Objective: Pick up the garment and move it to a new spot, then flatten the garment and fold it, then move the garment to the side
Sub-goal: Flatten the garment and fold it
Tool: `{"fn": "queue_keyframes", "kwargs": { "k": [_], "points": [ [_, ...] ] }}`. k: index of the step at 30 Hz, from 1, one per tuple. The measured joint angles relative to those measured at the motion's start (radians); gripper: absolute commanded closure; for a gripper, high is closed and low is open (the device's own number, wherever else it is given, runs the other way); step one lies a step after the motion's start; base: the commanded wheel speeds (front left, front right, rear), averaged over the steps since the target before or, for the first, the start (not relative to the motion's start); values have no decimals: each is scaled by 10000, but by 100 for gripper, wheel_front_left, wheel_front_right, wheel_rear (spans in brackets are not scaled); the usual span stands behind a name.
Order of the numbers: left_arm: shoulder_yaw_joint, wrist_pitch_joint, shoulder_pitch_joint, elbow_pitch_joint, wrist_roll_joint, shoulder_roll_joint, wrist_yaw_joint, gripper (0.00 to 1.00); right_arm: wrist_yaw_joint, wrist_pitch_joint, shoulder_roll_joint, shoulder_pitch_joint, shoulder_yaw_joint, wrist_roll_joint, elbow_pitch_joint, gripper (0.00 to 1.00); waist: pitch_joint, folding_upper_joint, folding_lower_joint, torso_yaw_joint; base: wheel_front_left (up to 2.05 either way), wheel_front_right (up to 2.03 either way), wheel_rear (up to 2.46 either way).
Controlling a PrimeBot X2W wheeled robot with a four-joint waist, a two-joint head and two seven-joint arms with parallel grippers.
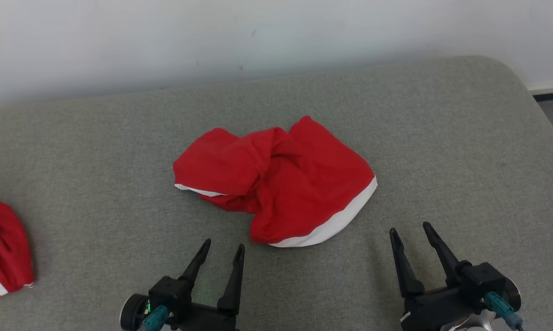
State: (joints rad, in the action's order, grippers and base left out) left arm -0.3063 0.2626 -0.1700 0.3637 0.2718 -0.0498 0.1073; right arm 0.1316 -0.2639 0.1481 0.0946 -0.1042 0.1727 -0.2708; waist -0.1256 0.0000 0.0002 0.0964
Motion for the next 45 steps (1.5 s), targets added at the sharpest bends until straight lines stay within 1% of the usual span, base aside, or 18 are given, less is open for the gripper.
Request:
{"fn": "queue_keyframes", "kwargs": {
  "k": [6, 13, 18, 23, 24, 25, 26, 37, 39, 41, 45],
  "points": [
    [-516, 2, -813, 414, 464, 2, 75, 0, 0, 0, 96, 345, -54, 107, 54, 0, -705, 1, 0, 309, 0, 0, 0],
    [-863, 2, -1176, 907, 986, -4, 159, 0, 0, 2, 123, 526, -61, 180, 67, 0, -1242, 1, 0, 667, 0, 0, 0],
    [-980, 0, -1310, 965, 997, -4, 169, 0, 0, 2, 130, 580, -38, 188, 69, 0, -1429, 1, 0, 776, 0, 0, 0],
    [-901, 0, -1442, 587, 894, 0, 173, 0, 0, 2, 125, 655, -82, 190, 48, 0, -1460, 1, -1, 833, 0, 0, 0],
    [-882, 2, -1442, 548, 872, 0, 173, 15, 0, 2, 125, 666, -90, 192, 36, 0, -1450, 1, -1, 842, 0, 0, 0],
    [-846, 0, -1439, 489, 788, -4, 174, 53, 0, 0, 125, 670, -90, 194, 21, 0, -1436, 1, -1, 850, 0, 0, 0],
    [-794, 0, -1439, 391, 706, -4, 174, 100, 0, 2, 125, 671, -88, 194, 0, 0, -1413, 2, 0, 854, 0, 0, 0],
    [-125, 0, -836, -510, 288, -2, 219, 100, 0, 0, -36, 428, 144, 190, -165, 0, -845, 1, -2, 728, 0, 0, 0],
    [251, 2, -430, -775, 176, -4, 219, 100, 0, 2, -148, 189, 184, 155, -251, 0, -475, 0, -2, 512, 0, 0, 0],
    [336, 0, -318, -792, 138, -6, 217, 100, 0, 0, -188, 134, 194, 125, -263, 0, -382, 0, -3, 434, 0, 0, 0],
    [780, 0, 125, -832, -4, -4, 201, 100, 0, 2, -322, -77, 213, 71, -297, 0, -56, 0, -3, 63, 0, 0, 0]
  ]
}}
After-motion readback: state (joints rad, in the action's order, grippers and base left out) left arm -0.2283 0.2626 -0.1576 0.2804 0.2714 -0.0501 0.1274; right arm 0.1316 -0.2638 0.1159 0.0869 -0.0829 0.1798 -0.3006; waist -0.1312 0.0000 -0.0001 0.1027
